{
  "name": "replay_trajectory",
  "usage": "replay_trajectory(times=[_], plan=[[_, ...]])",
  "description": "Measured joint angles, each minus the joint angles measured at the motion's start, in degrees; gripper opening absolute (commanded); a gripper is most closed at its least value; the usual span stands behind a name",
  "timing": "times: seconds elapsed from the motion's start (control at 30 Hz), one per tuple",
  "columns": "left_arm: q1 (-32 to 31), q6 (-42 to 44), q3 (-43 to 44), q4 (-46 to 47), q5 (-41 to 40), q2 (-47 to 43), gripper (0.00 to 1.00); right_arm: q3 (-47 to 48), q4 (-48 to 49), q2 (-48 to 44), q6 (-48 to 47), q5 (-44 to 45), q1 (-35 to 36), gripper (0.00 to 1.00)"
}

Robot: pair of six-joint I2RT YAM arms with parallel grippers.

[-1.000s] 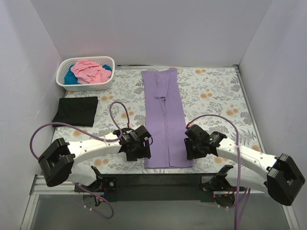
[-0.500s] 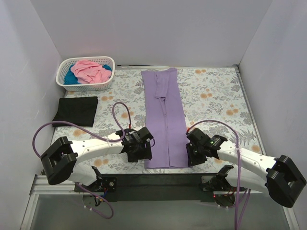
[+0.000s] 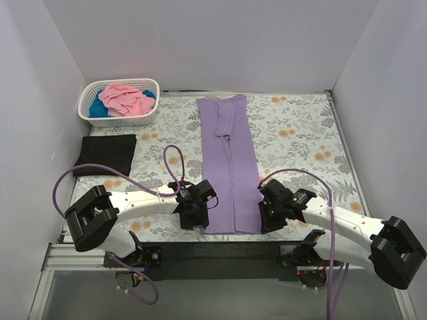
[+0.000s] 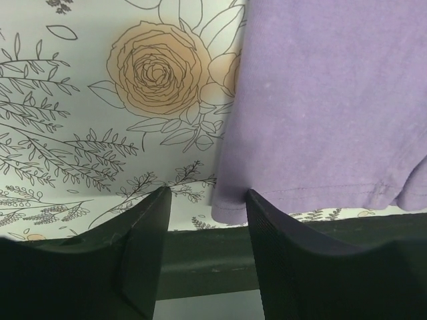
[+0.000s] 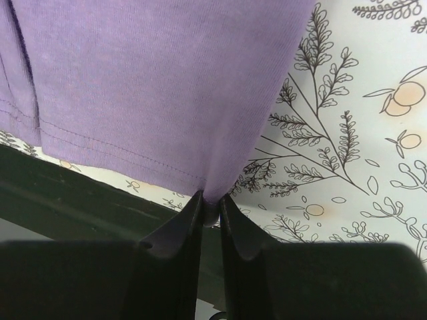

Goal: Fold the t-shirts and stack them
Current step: Fold the tshirt

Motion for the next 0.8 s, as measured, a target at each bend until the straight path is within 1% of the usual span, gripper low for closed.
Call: replay_trajectory(times=[0.17,0.33,0.43,0.53,0.57,0.67,0.8], plan=[[0.0,-0.11,0.55,-0.85,-0.09,0.33,0.46,-0.04,0.24,0.11,-0.02,-0.09,0.0,0.21],[0.0,-0.63,1.92,-1.11,-0.48,-0.09,0.43,-0.09,0.35,0.15,-0.07,-0.24,0.0,0.21],[0.0,-0.68,2.05,-1.11,-0.48,-0.2,0.37,-0.09,0.35,0.15,-0.09,-0.24,-0.02,0.21],[-0.02,-0.66,2.14,-1.31,-0.39,0.68,0.22,-0.09,0.35,0.15,-0.11,-0.24,-0.02,0.21],[-0.04,-0.59,2.19,-1.31,-0.37,1.29,0.2,-0.09,0.35,0.15,-0.13,-0.24,-0.02,0.21],[-0.26,-0.31,2.29,-1.53,-0.2,3.56,0.19,-0.09,0.35,0.15,-0.17,-0.24,-0.02,0.21],[-0.48,0.02,2.75,-1.73,0.11,4.2,0.23,-0.09,0.37,0.15,-0.2,-0.24,-0.02,0.21]])
